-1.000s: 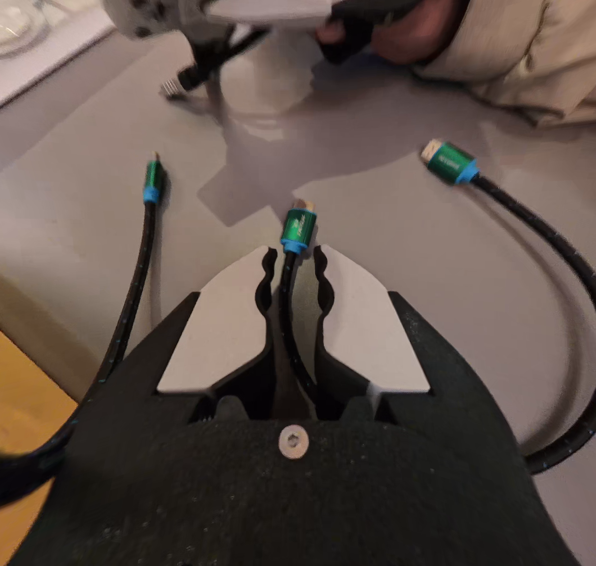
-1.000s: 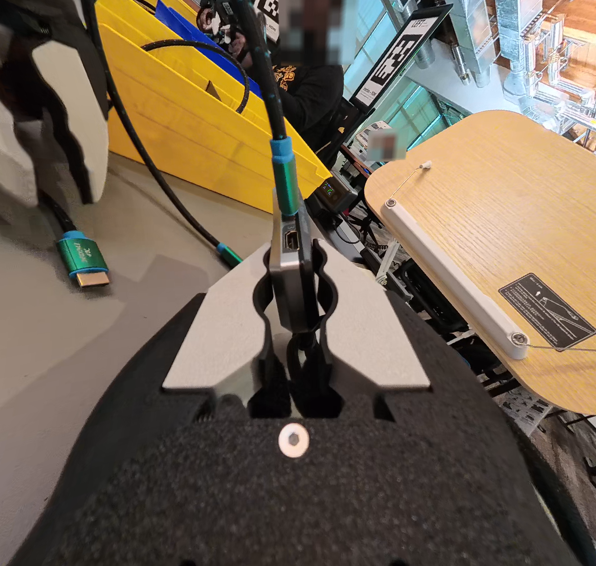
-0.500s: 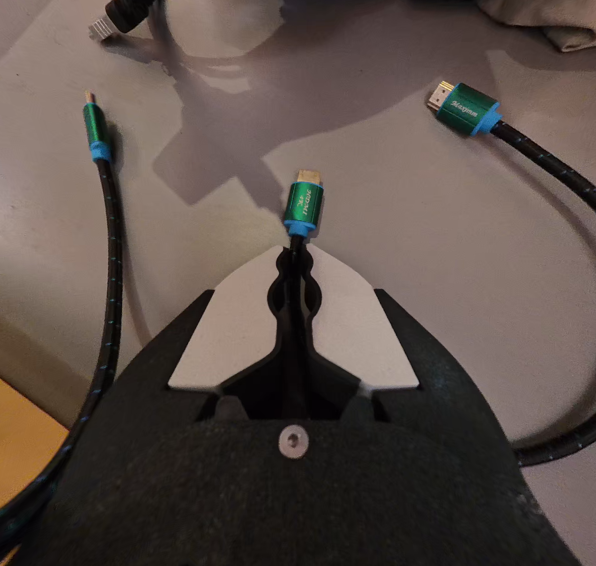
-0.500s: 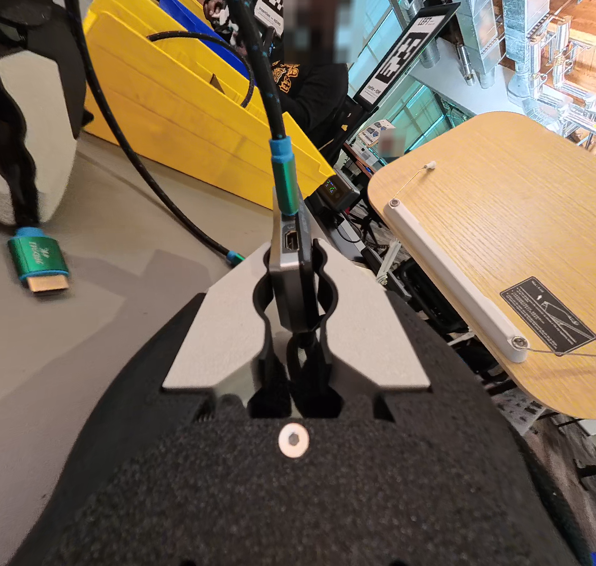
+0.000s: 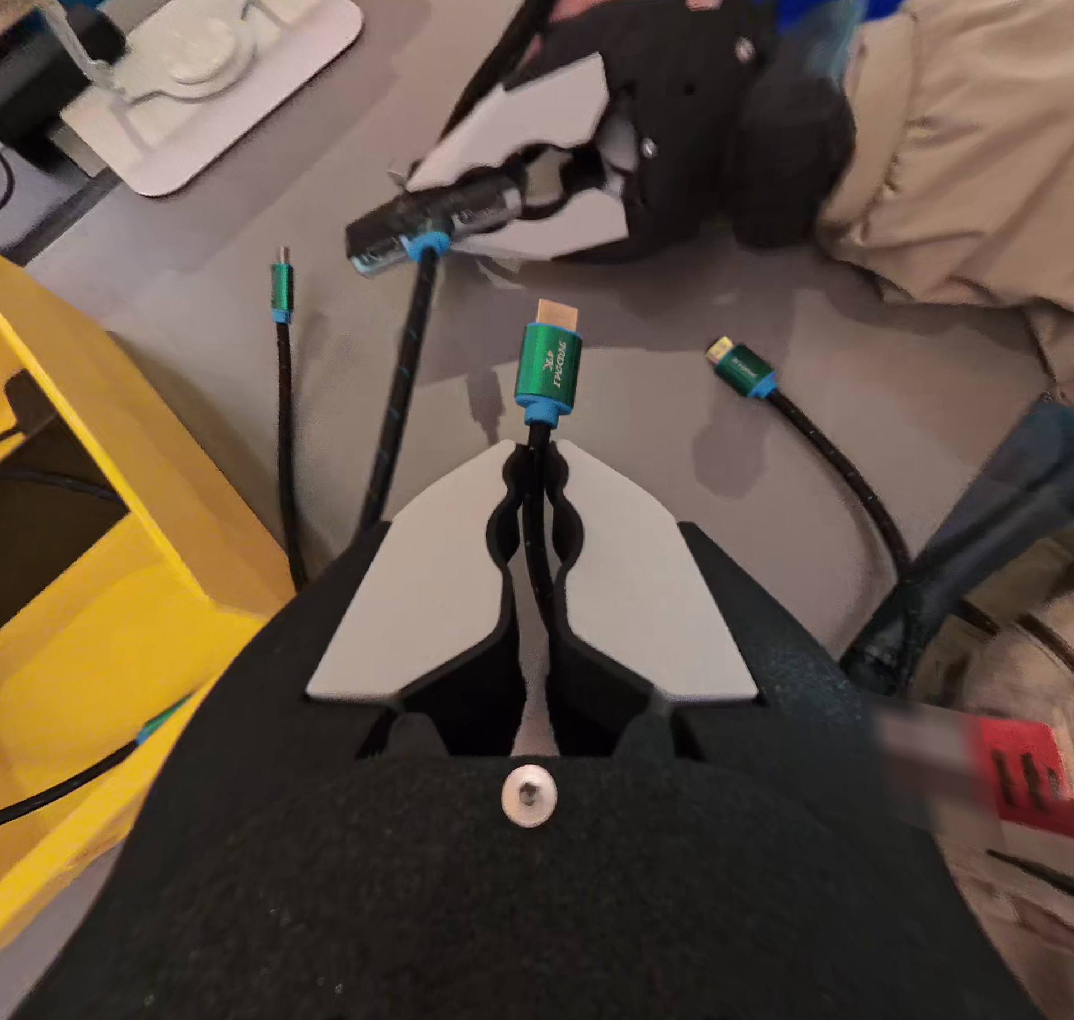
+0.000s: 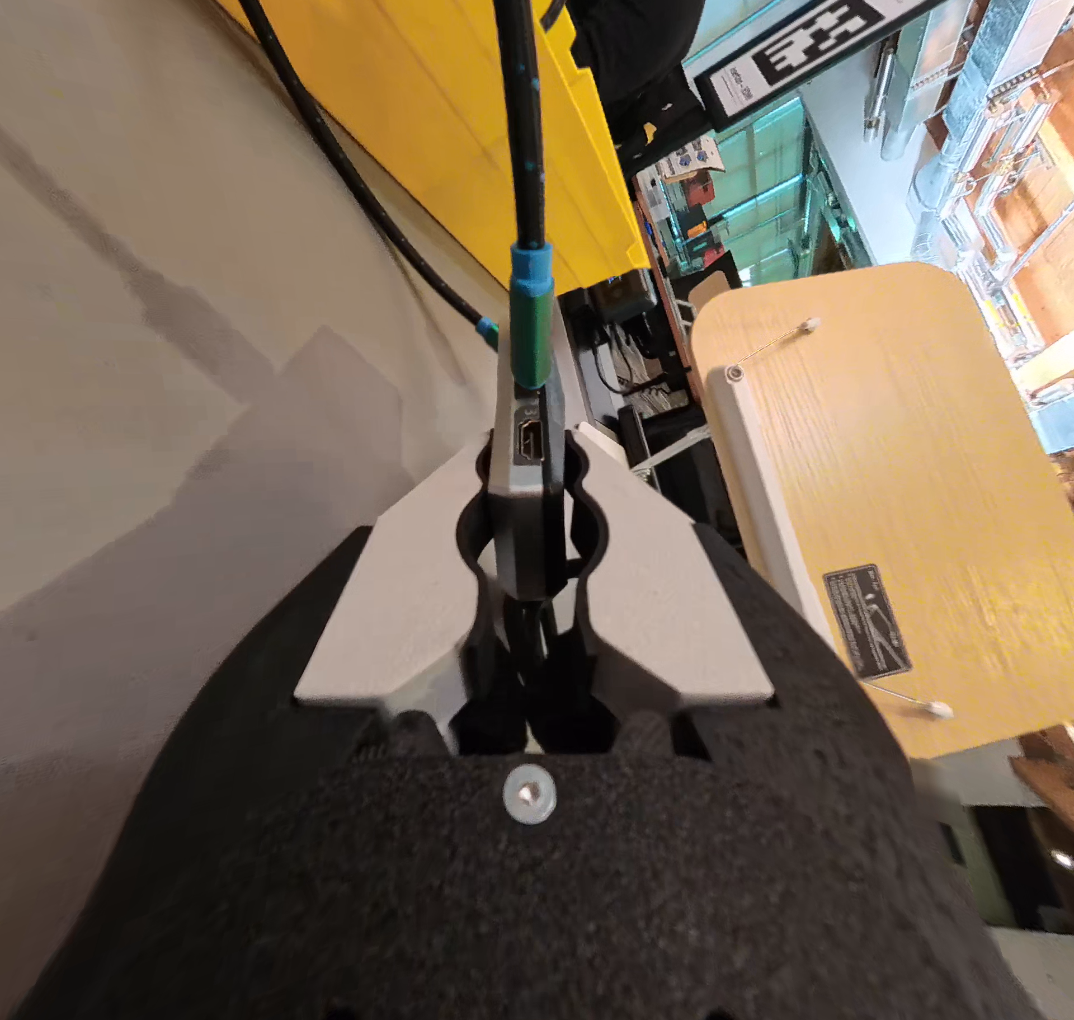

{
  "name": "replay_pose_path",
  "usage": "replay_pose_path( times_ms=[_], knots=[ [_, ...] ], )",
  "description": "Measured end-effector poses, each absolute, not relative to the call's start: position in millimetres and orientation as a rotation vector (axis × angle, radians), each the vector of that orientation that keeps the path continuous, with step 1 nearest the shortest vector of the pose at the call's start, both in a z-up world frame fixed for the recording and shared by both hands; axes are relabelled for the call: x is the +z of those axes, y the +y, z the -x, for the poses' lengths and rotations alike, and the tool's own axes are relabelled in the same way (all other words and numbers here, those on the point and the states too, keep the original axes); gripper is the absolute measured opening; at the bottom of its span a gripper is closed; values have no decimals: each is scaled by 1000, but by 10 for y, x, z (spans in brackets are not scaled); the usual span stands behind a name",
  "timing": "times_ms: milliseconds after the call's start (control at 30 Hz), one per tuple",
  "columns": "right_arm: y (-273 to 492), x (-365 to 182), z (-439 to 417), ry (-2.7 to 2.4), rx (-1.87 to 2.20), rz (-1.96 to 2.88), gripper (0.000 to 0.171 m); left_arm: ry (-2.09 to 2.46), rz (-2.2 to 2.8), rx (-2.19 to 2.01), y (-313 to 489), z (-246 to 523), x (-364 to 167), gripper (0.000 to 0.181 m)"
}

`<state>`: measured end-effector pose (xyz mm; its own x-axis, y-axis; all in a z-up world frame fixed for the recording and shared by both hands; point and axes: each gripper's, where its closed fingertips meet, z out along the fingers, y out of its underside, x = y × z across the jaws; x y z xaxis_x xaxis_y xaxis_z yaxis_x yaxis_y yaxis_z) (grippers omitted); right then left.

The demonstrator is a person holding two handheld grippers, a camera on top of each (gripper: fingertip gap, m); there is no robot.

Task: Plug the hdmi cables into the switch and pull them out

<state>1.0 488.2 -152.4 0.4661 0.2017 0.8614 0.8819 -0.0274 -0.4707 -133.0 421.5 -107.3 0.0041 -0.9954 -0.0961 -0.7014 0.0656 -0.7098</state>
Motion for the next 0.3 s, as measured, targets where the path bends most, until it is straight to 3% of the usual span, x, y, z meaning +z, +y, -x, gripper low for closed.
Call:
replay_pose_path(
  times_ms=[300],
  knots=[
    [4841, -1441, 130, -1015, -932, 1515, 21, 1771, 1884, -485, 4407, 843, -1298, 6]
  ],
)
